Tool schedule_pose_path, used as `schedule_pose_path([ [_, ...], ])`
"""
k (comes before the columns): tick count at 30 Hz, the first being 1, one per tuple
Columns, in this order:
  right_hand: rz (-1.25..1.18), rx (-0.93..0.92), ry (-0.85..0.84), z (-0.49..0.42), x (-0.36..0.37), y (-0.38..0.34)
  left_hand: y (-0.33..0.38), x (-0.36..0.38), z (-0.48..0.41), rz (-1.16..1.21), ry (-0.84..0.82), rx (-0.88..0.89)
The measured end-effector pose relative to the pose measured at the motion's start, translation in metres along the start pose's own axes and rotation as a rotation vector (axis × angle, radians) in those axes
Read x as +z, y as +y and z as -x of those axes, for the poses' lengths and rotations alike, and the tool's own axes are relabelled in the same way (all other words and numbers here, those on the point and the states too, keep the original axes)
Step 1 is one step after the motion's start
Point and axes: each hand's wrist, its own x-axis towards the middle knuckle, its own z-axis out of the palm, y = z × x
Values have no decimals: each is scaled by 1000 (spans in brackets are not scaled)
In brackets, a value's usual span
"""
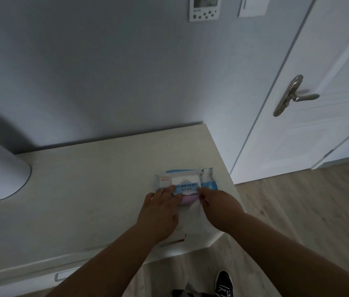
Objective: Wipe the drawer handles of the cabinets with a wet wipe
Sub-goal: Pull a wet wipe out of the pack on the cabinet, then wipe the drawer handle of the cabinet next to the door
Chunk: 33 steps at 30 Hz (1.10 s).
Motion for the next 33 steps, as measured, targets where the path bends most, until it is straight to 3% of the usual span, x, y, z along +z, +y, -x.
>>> schedule_pose_path([
  [9,-78,65,114,22,-9,-17,-26,-3,23,125,98,42],
  [15,-138,93,109,42,-6,-27,-14,-8,31,205,253,106],
  [23,-296,76,115,67,-14,-33,16,-14,44,481,62,53],
  [33,-541,78,-13,127,-10,-19,62,-26,78,721,51,-81],
])
